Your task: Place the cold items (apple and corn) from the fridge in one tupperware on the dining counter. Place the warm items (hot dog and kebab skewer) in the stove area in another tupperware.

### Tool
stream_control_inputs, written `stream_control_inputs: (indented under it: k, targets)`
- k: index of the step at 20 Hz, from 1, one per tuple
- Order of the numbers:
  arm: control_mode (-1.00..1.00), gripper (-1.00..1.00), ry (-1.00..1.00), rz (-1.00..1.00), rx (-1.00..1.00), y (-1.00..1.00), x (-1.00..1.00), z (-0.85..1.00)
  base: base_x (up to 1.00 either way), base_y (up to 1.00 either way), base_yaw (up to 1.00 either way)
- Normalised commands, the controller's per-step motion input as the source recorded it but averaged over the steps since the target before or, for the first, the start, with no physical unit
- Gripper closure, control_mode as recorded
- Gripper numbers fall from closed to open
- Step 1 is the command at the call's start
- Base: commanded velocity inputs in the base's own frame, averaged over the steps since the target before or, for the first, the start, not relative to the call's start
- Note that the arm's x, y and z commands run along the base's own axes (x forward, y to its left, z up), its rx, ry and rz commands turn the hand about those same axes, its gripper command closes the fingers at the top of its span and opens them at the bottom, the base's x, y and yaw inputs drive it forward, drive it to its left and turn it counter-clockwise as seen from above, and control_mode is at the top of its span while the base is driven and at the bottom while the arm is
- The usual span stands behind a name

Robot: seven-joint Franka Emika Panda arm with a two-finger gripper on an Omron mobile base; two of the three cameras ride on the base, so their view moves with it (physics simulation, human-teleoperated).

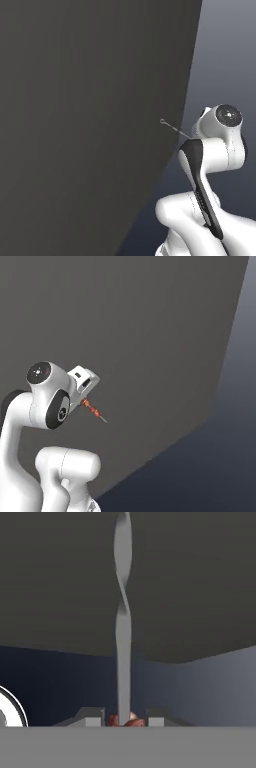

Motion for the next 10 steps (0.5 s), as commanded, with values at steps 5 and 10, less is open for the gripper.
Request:
stream_control_inputs:
  k: [5, 10]
  targets:
    - [1.00, 1.00, 0.00, 0.00, 0.00, 0.00, 0.00, 0.00, 1.00, -0.52, 0.40]
    - [1.00, 1.00, 0.00, 0.00, 0.00, 0.00, 0.00, 0.00, 1.00, -0.51, 0.40]
